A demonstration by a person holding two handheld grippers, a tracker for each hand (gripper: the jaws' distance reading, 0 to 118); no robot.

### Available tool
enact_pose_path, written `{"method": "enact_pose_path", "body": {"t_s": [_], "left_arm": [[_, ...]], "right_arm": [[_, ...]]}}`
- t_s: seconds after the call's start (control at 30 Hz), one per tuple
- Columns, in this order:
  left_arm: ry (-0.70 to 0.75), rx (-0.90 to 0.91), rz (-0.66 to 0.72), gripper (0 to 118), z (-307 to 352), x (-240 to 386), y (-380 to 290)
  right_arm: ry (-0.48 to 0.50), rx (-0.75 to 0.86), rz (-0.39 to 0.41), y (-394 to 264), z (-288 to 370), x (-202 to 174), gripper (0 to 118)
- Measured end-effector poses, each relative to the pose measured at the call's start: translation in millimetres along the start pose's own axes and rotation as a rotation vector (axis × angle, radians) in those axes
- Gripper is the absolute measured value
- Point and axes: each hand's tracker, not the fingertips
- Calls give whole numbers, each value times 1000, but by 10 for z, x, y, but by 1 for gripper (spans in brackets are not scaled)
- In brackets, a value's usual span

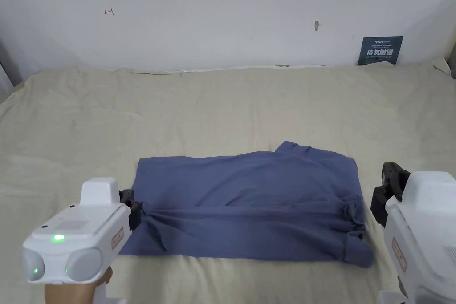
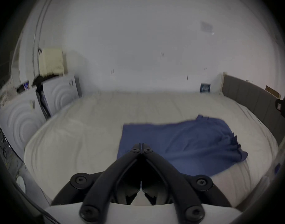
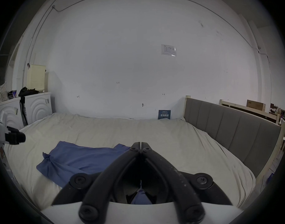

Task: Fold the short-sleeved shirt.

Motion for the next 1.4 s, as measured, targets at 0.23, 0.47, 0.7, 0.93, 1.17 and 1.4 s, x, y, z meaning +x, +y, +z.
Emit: {"method": "enact_pose_path", "body": {"t_s": [0.23,0.47,0.7,0.93,1.17,1.4], "left_arm": [[-50,-297,192,4,-823,-429,-118],[44,-455,208,113,-1404,-613,-384],[85,-444,140,68,-1504,-589,-700],[44,-415,92,7,-1290,-415,-600],[6,-365,103,7,-1147,-436,-432],[0,-359,109,7,-1097,-485,-433]], "right_arm": [[0,-47,2,-100,-133,-14,1],[-19,-129,-6,-279,-362,-30,1],[-26,-215,-22,-437,-623,-46,2],[-60,-430,-92,-803,-1144,71,47],[-67,-737,-118,-1478,-1768,99,110],[-10,-763,-44,-1629,-1630,-41,51]]}}
